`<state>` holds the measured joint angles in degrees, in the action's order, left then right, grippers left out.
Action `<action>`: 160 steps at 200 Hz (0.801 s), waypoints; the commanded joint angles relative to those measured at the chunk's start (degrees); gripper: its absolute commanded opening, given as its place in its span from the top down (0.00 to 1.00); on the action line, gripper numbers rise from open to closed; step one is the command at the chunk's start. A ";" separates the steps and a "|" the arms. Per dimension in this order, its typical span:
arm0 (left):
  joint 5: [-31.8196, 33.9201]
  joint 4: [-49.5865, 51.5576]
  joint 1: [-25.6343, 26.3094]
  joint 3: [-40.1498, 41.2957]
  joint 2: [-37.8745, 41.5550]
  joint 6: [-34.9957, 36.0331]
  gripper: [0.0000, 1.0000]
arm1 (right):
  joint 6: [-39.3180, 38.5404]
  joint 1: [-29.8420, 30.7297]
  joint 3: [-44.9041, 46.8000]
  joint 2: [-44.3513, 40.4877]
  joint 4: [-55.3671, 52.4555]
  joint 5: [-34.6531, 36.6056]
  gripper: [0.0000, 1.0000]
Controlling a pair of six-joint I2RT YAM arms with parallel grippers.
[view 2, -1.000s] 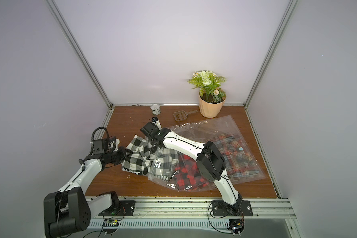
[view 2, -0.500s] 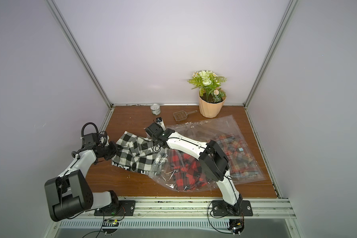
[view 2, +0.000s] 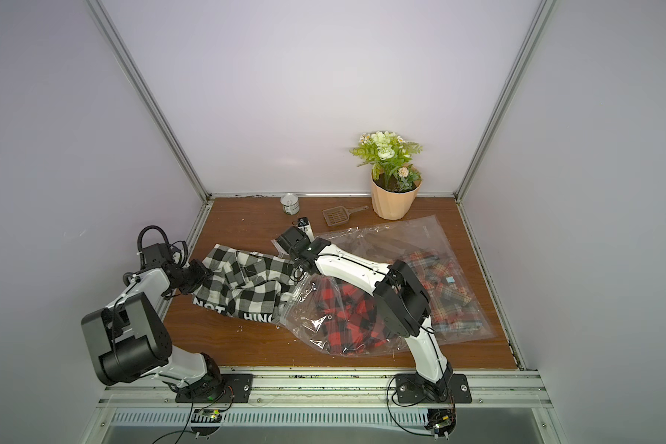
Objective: Take the shirt out of the vacuum bag
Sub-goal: Take out the shirt from the vacuum bag.
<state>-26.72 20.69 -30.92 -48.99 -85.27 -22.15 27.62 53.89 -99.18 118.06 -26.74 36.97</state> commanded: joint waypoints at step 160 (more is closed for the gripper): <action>0.63 -4.39 -6.10 -0.68 -1.39 0.09 1.00 | 3.06 -4.62 9.99 -11.37 -0.72 2.26 1.00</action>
<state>-24.05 18.98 -36.10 -49.56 -86.87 -21.52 29.67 49.87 -90.76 110.08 -26.57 37.39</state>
